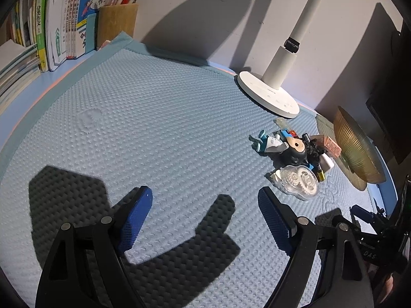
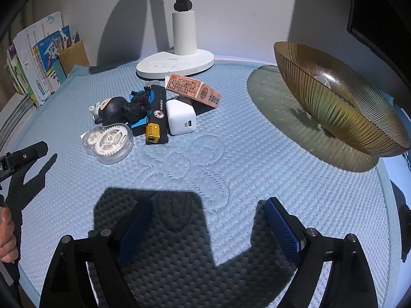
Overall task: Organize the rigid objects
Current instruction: 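Withdraw both open grippers back toward the pile, then grasp the clear gear tape dispenser with the left gripper while the right gripper grasps the white charger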
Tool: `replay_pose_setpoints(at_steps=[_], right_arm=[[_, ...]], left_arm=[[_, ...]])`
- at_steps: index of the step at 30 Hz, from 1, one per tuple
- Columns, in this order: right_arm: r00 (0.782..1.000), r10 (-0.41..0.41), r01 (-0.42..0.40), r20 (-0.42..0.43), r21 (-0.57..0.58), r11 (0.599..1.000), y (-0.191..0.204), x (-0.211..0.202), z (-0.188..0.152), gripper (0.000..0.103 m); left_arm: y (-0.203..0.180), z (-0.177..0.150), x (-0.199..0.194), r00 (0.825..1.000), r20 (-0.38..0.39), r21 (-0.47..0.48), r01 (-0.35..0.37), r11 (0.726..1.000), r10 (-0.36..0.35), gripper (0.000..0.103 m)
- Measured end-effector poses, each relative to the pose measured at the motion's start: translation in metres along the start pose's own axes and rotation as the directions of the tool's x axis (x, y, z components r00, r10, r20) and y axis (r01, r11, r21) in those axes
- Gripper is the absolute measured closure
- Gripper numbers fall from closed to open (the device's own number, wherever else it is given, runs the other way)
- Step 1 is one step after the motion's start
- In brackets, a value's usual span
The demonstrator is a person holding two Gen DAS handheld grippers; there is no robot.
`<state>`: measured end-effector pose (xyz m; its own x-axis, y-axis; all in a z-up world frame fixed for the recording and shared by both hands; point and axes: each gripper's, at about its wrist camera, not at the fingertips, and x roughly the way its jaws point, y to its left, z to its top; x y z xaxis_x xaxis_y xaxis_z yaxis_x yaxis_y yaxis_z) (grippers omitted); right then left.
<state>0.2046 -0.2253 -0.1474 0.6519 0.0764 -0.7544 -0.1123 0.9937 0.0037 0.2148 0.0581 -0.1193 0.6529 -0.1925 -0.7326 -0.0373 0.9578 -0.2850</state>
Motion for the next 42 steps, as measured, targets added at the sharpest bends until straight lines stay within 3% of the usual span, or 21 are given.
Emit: replay_pose_setpoints(at_steps=[16,30,36,39,42], right_arm=[[1.000,0.008,-0.008,-0.018,0.002,1.000,0.002,0.001,0.000,0.006],[1.000,0.008,-0.008,-0.020,0.003,1.000,0.002,0.000,0.000,0.005],[1.000,-0.023,0.024,-0.014,0.056,0.998,-0.004,-0.007,0.002,0.006],[0.996,0.085,-0.089,0.034,0.135,0.987,-0.014,-0.023,0.014,0.006],[0.995,0.083,-0.090,0.052,0.127,0.988,-0.012,-0.027,0.037,0.017]], left_arm=[[-0.002,0.000,0.000,1.000,0.001,0.002,0.008,1.000,-0.008,0.020],[-0.005,-0.001,0.000,1.000,-0.002,0.014,0.003,1.000,-0.003,0.020],[-0.030,-0.001,0.002,0.999,-0.046,0.109,0.001,0.994,0.004,0.020],[-0.055,0.000,0.005,0.996,-0.087,0.153,0.045,0.987,-0.031,0.020],[-0.084,0.003,0.015,0.994,-0.104,0.213,0.057,0.975,-0.036,0.020]])
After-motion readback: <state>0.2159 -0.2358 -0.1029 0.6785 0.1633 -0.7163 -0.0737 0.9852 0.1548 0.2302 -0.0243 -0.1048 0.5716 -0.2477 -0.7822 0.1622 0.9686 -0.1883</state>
